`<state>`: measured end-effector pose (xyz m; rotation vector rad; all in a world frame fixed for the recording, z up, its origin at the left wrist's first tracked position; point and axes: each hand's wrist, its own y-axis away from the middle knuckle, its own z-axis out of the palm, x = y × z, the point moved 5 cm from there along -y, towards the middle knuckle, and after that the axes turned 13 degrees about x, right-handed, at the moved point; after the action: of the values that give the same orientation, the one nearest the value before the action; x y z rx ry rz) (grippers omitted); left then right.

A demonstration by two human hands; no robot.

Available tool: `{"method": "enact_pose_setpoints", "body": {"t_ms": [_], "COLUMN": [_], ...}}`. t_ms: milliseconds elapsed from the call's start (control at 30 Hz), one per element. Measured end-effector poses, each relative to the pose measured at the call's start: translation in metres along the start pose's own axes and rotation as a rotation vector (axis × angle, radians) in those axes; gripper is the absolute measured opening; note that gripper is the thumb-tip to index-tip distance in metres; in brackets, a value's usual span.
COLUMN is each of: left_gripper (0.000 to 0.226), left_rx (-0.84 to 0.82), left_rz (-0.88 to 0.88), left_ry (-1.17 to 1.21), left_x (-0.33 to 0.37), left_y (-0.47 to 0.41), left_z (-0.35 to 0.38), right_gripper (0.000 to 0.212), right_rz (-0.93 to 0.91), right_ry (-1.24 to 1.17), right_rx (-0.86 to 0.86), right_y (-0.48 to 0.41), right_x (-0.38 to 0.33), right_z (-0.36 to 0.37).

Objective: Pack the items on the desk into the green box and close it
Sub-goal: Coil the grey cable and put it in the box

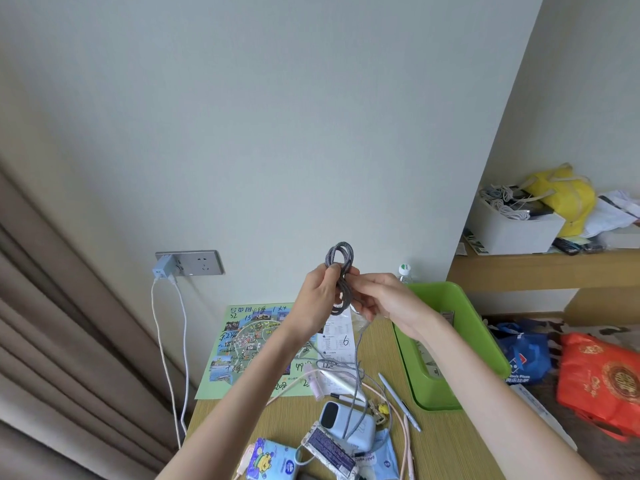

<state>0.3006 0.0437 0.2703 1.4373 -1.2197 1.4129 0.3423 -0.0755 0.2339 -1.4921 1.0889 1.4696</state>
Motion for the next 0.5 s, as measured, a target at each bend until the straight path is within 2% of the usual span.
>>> {"method": "enact_pose_setpoints", "body": {"t_ms": [100, 200, 300, 500], "left_gripper": [0.034, 0.033, 0.032, 0.03], "left_rx": [0.051, 0.077, 0.106, 0.243], "left_rz": [0.025, -0.006, -0.071, -0.172], "left_ry": [-0.068, -0.074, 0.012, 0.2], "left_x": [-0.002, -0.006, -0.006, -0.012], "left_y": [-0.003, -0.006, -0.009, -0.024], "left_z": [-0.004, -0.005, -0.013, -0.04], "right_gripper": [0.044, 0.041, 0.04, 0.039], "right_rz": [-0.009, -0.03, -0.042, -0.038], "right_ry": [0.081, 0.086, 0.109, 0.18], "right_rx": [0.03, 0.009, -0.03, 0.054], "right_y": [0.002, 0.003, 0.004, -0.002], "right_x": [-0.003, -0.008, -0.007, 0.004], "right_z": [0.001, 0.003, 0.003, -0.009]}}
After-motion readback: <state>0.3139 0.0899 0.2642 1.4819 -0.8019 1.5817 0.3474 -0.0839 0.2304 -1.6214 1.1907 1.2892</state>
